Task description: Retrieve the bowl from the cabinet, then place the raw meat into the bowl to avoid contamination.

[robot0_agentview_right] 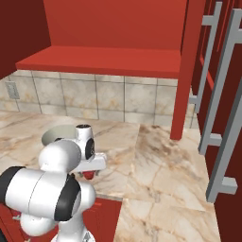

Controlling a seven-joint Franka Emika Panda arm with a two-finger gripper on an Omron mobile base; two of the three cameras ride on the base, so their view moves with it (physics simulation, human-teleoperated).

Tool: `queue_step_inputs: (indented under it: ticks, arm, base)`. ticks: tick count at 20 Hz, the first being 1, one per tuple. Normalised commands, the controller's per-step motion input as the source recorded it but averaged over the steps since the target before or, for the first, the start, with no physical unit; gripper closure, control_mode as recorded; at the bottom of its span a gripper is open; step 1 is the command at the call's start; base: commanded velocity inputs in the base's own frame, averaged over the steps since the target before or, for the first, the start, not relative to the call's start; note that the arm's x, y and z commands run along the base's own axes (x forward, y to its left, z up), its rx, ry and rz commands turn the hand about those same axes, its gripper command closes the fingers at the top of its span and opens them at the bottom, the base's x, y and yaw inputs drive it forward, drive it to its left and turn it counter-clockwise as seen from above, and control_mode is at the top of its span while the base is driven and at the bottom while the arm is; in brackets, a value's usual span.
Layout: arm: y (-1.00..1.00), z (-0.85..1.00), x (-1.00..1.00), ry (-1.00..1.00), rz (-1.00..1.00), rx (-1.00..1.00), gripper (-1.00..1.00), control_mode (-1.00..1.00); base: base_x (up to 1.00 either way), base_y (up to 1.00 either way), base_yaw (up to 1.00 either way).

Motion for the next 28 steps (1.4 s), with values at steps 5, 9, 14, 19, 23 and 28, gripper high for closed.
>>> queue_step_inputs:
  ticks: [5, 9, 14, 19, 23, 28]
  arm:
    - [-0.07, 0.01, -0.31, -0.03, -0.01, 0.0, 1.0, -1.0]
    - [-0.17, 0.2, -0.39, -0.09, -0.06, 0.01, 1.0, -1.0]
    - [-0.08, 0.41, -0.25, -0.11, -0.03, 0.03, 1.0, -1.0]
    - [0.03, 0.58, -0.04, -0.15, 0.0, 0.05, 1.0, -1.0]
    - [0.17, 0.58, 0.0, -0.24, 0.0, 0.02, 1.0, -1.0]
    - [0.21, 0.48, 0.0, -0.31, 0.0, 0.0, 1.0, -1.0]
  base:
    - [0.0, 0.0, 0.0]
    - [0.0, 0.0, 0.0]
    - [0.0, 0.0, 0.0]
    - [0.0, 0.0, 0.0]
    - [0.0, 0.0, 0.0]
    - [0.0, 0.0, 0.0]
